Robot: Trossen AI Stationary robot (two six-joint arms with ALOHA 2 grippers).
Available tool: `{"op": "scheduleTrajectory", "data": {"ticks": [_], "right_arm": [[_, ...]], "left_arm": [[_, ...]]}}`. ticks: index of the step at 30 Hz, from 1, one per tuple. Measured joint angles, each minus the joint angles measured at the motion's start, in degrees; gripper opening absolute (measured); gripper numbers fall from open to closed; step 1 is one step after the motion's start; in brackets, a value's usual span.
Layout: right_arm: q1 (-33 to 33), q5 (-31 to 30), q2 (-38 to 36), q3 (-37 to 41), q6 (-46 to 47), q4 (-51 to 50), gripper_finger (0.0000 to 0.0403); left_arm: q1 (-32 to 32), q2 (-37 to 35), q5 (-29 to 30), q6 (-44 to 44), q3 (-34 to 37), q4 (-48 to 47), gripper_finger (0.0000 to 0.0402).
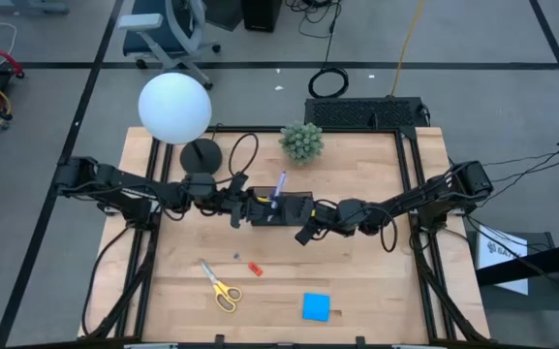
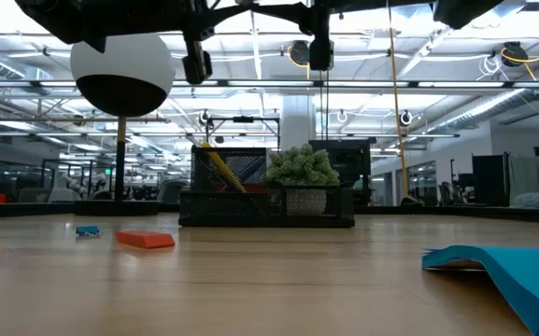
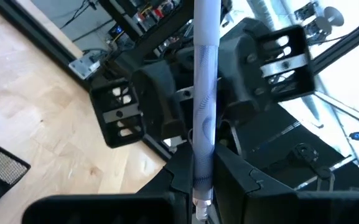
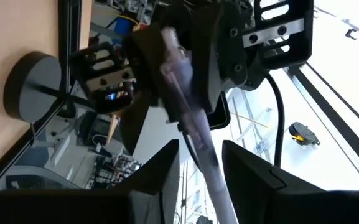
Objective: Pick and place office supplies into organizer
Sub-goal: Put the purple pen into the desk organizer
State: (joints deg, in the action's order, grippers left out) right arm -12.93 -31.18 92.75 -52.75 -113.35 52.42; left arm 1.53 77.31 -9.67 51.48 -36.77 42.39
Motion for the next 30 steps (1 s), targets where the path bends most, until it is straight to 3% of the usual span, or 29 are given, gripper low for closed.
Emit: {"op": "scheduleTrajectory", "data": {"ticks": [10, 16, 30], "right_arm": [[-0.5, -0.8, 0.0, 0.0, 2.2, 0.2, 0.0107], [-2.3, -6.5, -0.1, 0.0, 1.7, 0.2, 0.0103], [-4.1, -11.1, 0.0, 0.0, 2.4, -0.2, 0.0102]], "left_arm": [[-0.2, 11.6, -8.2, -0.2, -10.2, 1.4, 0.0041], [-1.3, 11.9, -8.3, -1.4, -11.1, 0.8, 0.0041], [-1.5, 11.7, -8.5, -3.2, -11.1, -0.6, 0.0041]]}}
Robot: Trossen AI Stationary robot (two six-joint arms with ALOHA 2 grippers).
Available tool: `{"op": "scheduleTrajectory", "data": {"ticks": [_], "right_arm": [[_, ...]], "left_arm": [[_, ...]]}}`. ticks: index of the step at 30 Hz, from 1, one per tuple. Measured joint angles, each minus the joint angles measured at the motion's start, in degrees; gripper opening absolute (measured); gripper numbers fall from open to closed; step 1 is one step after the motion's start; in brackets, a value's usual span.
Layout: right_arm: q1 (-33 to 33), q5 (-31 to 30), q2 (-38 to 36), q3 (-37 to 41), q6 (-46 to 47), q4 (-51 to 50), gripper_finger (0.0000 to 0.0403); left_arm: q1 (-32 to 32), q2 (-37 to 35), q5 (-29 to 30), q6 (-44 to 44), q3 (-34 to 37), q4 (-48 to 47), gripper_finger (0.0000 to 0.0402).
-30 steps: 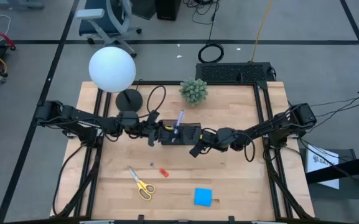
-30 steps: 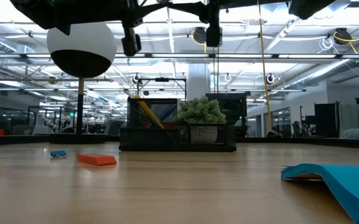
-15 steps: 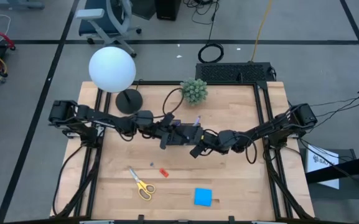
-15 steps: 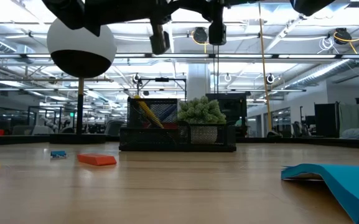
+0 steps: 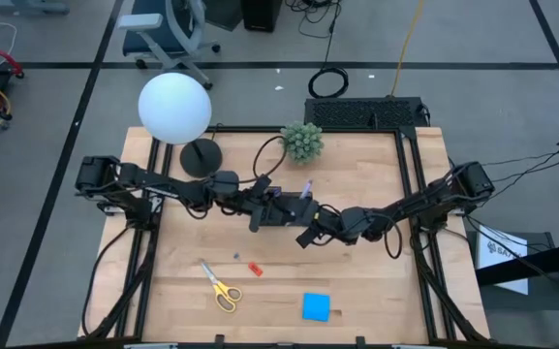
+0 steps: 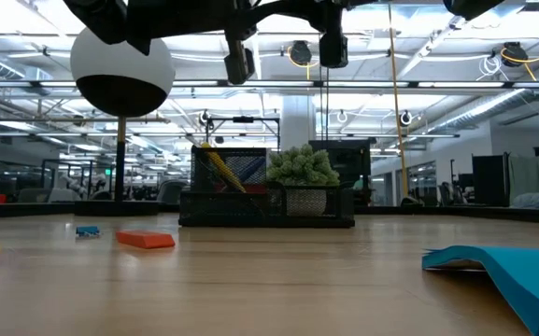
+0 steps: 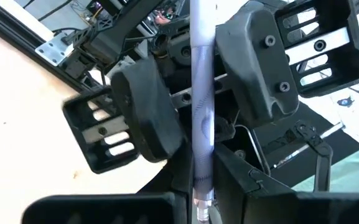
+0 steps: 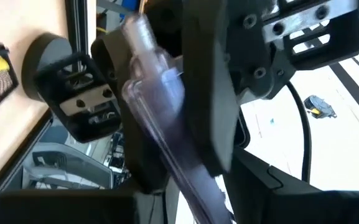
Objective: Pick and place office supplies into organizer
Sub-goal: Put the purple pen into the desk organizer
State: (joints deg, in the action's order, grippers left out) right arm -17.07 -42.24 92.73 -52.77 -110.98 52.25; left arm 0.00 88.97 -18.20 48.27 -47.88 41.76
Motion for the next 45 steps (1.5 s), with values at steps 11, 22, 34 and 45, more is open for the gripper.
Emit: {"op": "scheduleTrajectory", "data": {"ticks": [11, 22, 34, 45], "right_arm": [[-3.3, -7.3, 0.0, 0.0, -0.5, -0.2, 0.0102], [-3.4, -8.5, 0.0, 0.1, 1.5, -0.9, 0.0048], [-3.4, -11.4, 0.1, 0.1, 6.4, -1.2, 0.0019], [-3.3, -12.0, 0.0, 0.1, 10.6, -1.1, 0.0019]], "left_arm": [[-0.1, -0.1, -0.6, -0.8, 0.0, 0.2, 0.0041], [-0.1, -0.1, -1.8, 0.6, 0.0, 0.0, 0.0041], [-0.4, -0.1, -2.2, -0.8, 0.0, 1.0, 0.0098], [-2.0, -0.1, -6.3, -4.0, 0.0, 0.6, 0.0211]]}}
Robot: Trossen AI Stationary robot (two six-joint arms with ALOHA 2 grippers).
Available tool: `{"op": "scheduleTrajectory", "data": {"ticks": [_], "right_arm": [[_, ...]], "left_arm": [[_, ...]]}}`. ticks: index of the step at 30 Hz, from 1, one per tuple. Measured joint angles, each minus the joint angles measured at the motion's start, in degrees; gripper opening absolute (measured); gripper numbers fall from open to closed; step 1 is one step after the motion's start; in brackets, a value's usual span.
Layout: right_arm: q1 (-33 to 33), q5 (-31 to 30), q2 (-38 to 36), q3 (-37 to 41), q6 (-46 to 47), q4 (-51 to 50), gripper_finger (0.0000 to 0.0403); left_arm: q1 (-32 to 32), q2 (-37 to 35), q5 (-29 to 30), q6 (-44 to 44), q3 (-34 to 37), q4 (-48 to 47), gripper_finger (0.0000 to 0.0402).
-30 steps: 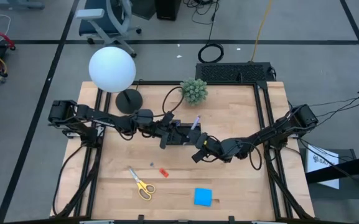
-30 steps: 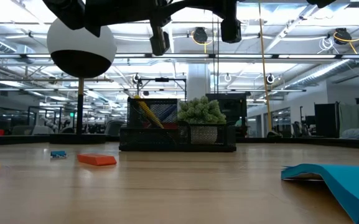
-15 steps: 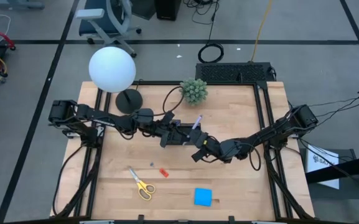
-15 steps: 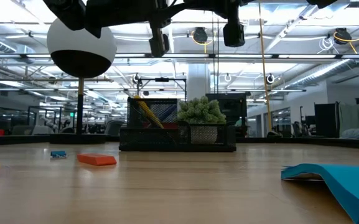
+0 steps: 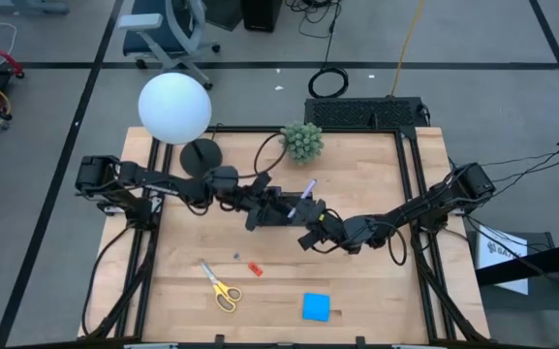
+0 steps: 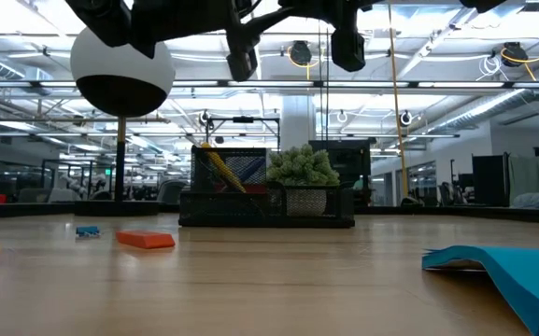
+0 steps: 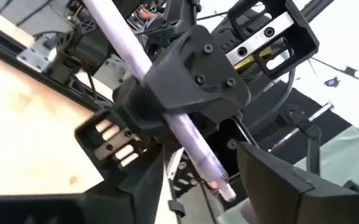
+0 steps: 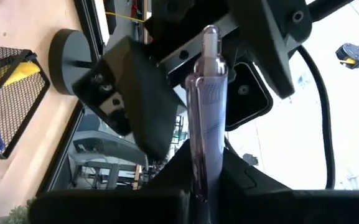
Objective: Pick and place office supplies into organizer
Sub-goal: Put the purple pen into the desk organizer
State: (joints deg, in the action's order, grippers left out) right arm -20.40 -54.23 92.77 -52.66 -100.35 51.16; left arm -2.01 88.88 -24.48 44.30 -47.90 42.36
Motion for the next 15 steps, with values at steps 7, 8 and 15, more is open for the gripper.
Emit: {"op": "scheduleTrajectory", "data": {"ticks": [7, 8, 15], "right_arm": [[0.0, 0.0, 0.0, 0.0, 2.4, 0.0, 0.0019], [-0.2, -0.1, 0.0, 0.0, 2.5, 0.0, 0.0019], [-0.7, -4.3, 0.0, 0.0, 3.7, 3.6, 0.0019]], "left_arm": [[-3.8, -0.7, -1.3, -3.8, 0.0, -0.4, 0.0241], [-4.3, -0.7, -1.3, -4.7, 0.0, -0.7, 0.0242], [-6.1, -1.2, -2.6, -7.7, 0.0, -3.0, 0.0243]]}}
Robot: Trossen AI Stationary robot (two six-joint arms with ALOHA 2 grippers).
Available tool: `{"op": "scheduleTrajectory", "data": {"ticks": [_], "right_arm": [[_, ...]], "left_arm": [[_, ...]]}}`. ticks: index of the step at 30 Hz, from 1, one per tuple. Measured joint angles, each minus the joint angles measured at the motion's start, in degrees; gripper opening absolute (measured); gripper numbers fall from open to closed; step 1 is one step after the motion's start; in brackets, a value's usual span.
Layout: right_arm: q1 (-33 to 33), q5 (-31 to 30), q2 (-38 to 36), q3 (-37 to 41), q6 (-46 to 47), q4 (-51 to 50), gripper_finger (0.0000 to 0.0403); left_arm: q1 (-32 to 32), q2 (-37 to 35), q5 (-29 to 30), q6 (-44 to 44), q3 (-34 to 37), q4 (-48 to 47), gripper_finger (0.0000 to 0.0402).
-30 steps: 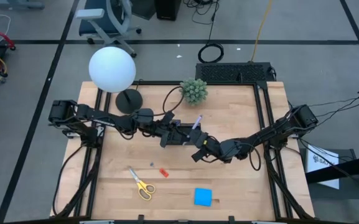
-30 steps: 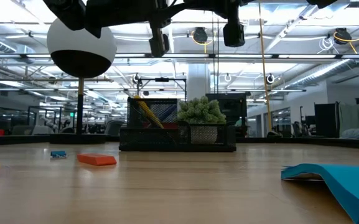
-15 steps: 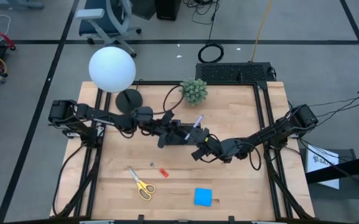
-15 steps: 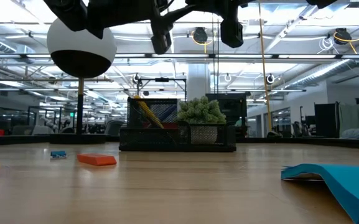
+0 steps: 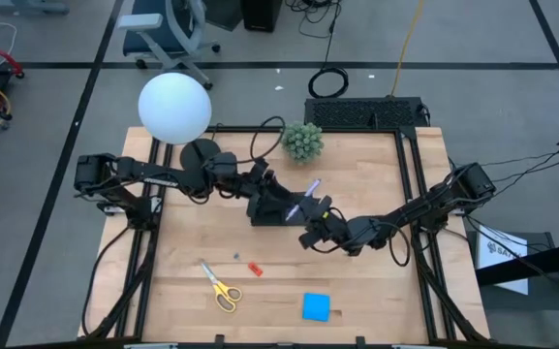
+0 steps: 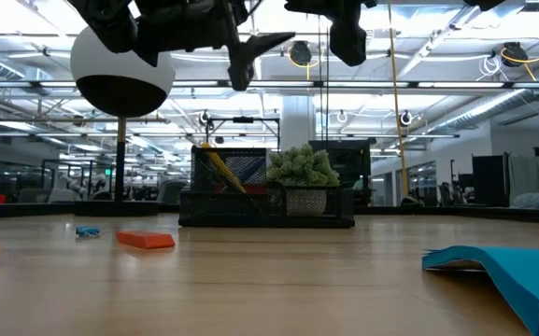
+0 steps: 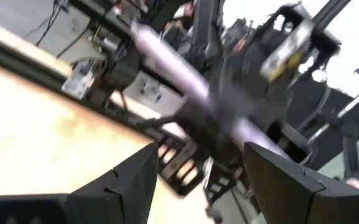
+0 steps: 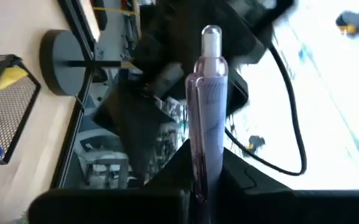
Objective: Pick and place office supplies into organizer
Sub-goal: Put the purple pen into the desk organizer
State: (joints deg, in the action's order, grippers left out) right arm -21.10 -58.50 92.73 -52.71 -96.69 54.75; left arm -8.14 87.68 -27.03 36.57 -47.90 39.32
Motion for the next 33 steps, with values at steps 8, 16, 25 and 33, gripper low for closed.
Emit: {"op": "scheduleTrajectory", "data": {"ticks": [8, 16, 25, 33], "right_arm": [[-0.4, 0.0, 0.0, 0.0, 12.6, 0.8, 0.0019], [0.5, 2.4, 0.0, 0.0, 26.2, 0.7, 0.0019], [5.1, 11.3, -0.1, 4.4, 43.5, 3.8, 0.0019], [9.6, 24.1, -0.1, 9.8, 57.6, 13.7, 0.0019]], "left_arm": [[-0.2, -4.6, -0.5, -8.6, 0.1, -6.7, 0.0243], [0.0, -14.1, 6.8, -19.0, 0.0, -17.7, 0.0244], [2.0, -24.4, 15.4, -26.8, 0.0, -25.9, 0.0243], [4.3, -31.5, 23.2, -31.8, 3.3, -30.2, 0.0244]]}}
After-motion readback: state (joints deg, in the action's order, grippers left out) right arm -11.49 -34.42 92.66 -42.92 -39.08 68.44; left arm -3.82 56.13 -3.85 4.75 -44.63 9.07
